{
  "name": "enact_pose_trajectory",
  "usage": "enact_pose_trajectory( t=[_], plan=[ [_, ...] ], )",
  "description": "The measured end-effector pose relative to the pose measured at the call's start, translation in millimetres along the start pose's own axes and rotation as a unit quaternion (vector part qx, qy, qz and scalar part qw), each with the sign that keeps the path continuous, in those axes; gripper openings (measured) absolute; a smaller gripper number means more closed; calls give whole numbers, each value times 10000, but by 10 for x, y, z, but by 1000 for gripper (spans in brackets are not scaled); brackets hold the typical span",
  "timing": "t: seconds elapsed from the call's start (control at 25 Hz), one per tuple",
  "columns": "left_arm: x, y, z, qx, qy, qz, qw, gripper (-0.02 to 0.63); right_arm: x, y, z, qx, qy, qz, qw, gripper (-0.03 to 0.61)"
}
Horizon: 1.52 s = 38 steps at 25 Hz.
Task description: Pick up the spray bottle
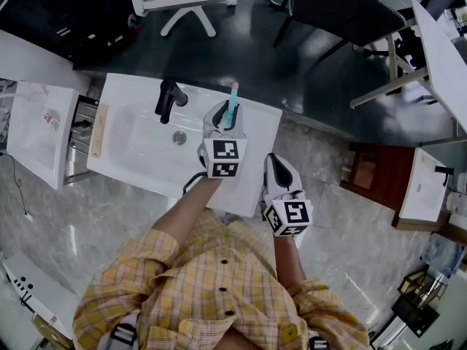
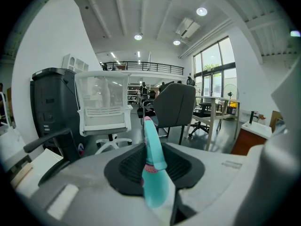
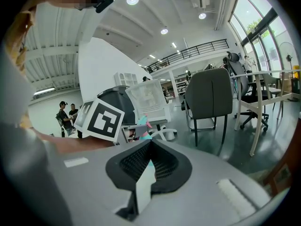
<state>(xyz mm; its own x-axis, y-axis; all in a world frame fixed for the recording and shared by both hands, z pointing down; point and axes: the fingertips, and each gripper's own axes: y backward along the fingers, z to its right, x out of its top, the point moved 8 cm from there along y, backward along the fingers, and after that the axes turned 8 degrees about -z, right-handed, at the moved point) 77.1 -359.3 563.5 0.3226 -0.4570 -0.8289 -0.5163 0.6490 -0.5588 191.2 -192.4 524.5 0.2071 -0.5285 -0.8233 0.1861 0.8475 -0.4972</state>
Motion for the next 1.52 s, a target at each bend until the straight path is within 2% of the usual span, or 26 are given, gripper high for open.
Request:
enact_pose_trajectory(
  t=[0.32,0.76,1.52],
  plan=[
    [11,56,-31,-21,13,22,10000,87,15,54,-22,0,27,6,10000,2],
    [120,466,13,-104,-4,211,9997,89,89,229,-35,-14,75,114,9999,2],
    [1,1840,134,-51,-59,836,9965,92,165,751,-365,-9,310,577,9978,2]
  ],
)
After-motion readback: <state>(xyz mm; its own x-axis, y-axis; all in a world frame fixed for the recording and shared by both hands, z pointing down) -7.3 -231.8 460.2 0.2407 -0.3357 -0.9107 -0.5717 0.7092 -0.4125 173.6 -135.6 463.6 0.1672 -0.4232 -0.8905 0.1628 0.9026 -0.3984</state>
